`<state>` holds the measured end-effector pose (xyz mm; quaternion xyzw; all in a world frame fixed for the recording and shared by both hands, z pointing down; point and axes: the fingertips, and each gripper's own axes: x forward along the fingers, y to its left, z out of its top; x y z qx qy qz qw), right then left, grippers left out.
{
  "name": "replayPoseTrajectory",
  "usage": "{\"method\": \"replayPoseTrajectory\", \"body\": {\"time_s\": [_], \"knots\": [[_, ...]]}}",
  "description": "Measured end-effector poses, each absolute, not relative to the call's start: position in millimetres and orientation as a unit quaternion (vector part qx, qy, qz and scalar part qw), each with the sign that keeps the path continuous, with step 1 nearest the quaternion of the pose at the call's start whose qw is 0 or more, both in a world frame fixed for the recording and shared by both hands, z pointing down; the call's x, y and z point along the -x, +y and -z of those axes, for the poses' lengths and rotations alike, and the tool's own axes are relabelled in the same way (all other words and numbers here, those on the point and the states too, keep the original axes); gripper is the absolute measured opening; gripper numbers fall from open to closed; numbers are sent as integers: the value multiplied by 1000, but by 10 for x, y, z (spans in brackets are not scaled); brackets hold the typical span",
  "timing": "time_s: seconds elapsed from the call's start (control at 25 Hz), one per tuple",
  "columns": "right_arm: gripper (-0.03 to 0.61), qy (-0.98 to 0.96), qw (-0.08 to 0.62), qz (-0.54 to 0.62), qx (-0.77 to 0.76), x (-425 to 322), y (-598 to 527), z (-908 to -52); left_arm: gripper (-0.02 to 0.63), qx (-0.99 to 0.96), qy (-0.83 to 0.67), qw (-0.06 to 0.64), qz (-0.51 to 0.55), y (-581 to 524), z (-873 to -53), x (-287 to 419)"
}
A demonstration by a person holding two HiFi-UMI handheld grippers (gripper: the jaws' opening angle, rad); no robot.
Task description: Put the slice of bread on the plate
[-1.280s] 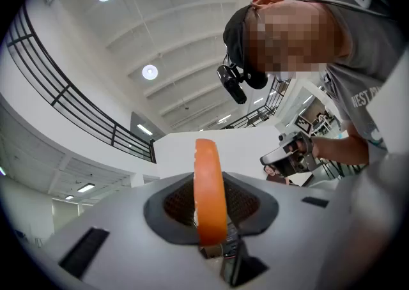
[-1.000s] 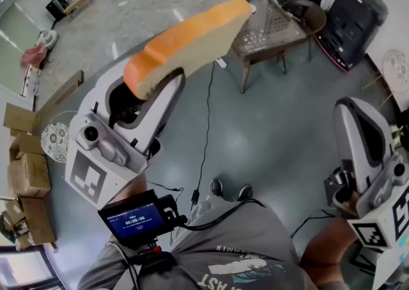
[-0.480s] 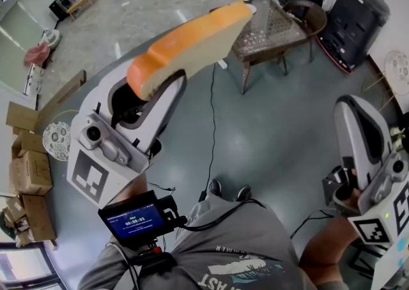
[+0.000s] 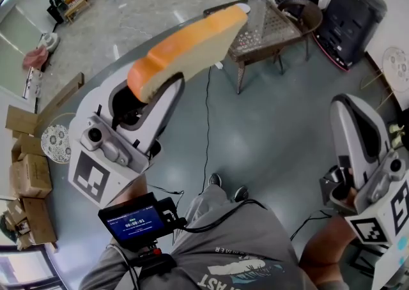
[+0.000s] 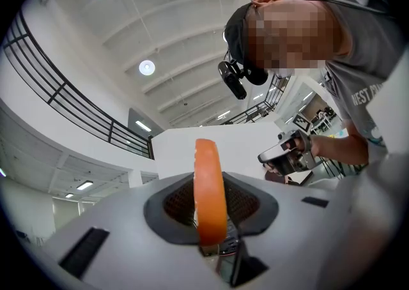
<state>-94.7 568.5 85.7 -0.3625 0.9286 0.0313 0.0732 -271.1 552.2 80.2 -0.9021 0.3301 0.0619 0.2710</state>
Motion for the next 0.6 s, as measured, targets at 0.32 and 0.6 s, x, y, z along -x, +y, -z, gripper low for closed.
{"method": "replayPoseTrajectory", "body": {"time_s": [0.32,0.6], "knots": [[6,923,66,-27,379,1198,5585,-847,101,909,314,266,-69,5364,-782,2919],[6,916,76,-4,393,1270,5180,-971,101,912,300,271,-69,4906,-804,3007]]}}
